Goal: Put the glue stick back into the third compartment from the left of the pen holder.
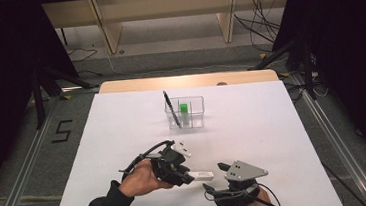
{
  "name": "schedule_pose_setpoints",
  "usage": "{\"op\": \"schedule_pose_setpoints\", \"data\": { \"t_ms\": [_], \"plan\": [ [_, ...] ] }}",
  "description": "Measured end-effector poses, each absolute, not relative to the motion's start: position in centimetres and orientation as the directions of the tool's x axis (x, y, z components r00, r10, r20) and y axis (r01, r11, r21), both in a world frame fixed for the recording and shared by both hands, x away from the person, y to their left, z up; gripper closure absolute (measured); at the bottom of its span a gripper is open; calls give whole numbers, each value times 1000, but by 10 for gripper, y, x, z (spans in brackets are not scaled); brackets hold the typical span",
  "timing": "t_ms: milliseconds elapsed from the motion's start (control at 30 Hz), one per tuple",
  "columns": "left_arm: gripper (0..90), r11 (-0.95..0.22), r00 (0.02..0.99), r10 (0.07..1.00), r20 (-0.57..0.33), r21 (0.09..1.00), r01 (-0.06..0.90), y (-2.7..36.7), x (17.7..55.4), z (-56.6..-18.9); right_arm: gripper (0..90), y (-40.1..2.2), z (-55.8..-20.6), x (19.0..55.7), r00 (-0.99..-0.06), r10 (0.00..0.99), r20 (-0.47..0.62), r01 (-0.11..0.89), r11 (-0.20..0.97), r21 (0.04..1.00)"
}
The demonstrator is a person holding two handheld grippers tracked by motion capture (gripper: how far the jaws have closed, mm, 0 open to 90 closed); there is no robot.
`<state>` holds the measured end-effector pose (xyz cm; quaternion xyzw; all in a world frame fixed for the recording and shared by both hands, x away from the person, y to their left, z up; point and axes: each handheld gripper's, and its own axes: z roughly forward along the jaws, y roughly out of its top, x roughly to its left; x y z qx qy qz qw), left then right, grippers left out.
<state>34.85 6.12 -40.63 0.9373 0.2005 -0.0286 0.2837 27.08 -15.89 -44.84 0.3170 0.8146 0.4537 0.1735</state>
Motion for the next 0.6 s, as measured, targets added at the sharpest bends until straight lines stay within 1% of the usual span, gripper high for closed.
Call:
{"op": "schedule_pose_setpoints", "data": {
  "t_ms": [167, 400, 600],
  "plan": [
    [647, -761, 919, 356, -168, 519, 390, 60, 349, -404, 244, -152, -447, 265, -759, 650, -46, 310, 423, 851],
    [647, -769, 923, 341, -176, 513, 382, 57, 346, -403, 278, -136, -450, 254, -752, 617, -231, 195, 544, 817],
    [647, -777, 929, 326, -176, 510, 369, 53, 345, -402, 330, -126, -456, 248, -729, 586, -354, 132, 627, 767]
  ]
}}
